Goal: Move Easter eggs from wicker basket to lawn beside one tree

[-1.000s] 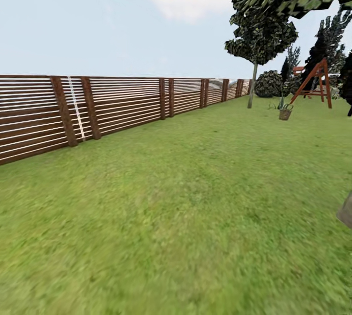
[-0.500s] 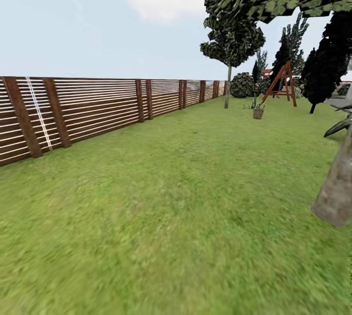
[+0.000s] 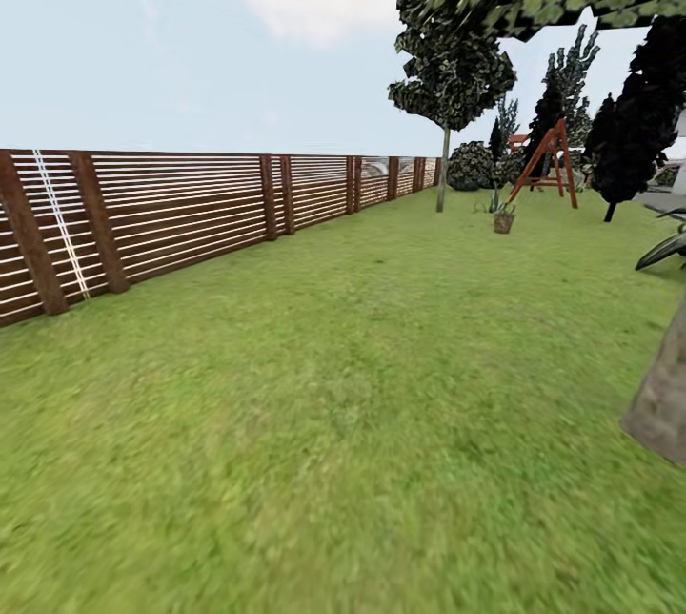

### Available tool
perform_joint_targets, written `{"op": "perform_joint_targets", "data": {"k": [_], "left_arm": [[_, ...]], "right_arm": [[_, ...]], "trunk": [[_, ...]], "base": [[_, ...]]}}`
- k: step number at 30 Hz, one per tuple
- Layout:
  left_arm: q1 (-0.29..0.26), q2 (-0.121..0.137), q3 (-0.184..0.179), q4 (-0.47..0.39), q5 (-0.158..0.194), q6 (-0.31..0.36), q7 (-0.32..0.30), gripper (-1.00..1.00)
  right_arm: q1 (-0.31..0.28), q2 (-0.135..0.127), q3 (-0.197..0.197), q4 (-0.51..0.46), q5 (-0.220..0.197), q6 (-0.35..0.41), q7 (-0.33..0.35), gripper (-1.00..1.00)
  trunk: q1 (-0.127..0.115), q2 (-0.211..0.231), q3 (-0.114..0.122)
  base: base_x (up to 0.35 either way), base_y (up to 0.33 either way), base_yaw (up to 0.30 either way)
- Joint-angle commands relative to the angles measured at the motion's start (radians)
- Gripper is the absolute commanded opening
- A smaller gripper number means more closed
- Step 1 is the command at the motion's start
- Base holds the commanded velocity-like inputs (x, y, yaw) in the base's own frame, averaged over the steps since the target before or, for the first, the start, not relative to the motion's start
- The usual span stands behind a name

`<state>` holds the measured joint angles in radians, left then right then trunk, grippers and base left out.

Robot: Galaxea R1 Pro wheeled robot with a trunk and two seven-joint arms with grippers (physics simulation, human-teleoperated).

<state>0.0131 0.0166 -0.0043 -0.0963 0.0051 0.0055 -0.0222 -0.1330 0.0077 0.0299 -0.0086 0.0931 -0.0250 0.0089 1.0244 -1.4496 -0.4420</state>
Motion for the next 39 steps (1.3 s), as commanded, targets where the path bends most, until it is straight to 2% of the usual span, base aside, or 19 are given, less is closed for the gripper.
{"op": "perform_joint_targets", "data": {"k": [1,18,34,39], "left_arm": [[0.001,0.0,0.0,-0.003,0.001,0.001,-0.002,1.0],[0.001,0.0,0.0,-0.003,0.001,0.001,-0.002,1.0],[0.001,-0.001,0.0,-0.002,0.0,0.001,-0.002,1.0],[0.001,-0.001,0.0,-0.002,0.0,0.001,-0.002,1.0]], "right_arm": [[-0.001,0.0,0.002,0.001,0.009,-0.002,0.0,1.0],[-0.001,0.006,0.016,-0.002,0.026,-0.002,-0.004,1.0],[0.0,0.0,0.002,-0.004,0.01,-0.003,-0.007,1.0],[0.0,0.0,0.001,-0.005,0.009,-0.003,-0.009,1.0]], "trunk": [[0.001,0.0,-0.001],[0.001,0.0,0.0],[0.001,0.0,0.014],[0.001,0.0,0.016]], "base": [[0.341,0.0,0.0],[0.341,0.0,-0.005],[0.341,0.0,-0.229],[0.341,0.0,-0.067]]}}
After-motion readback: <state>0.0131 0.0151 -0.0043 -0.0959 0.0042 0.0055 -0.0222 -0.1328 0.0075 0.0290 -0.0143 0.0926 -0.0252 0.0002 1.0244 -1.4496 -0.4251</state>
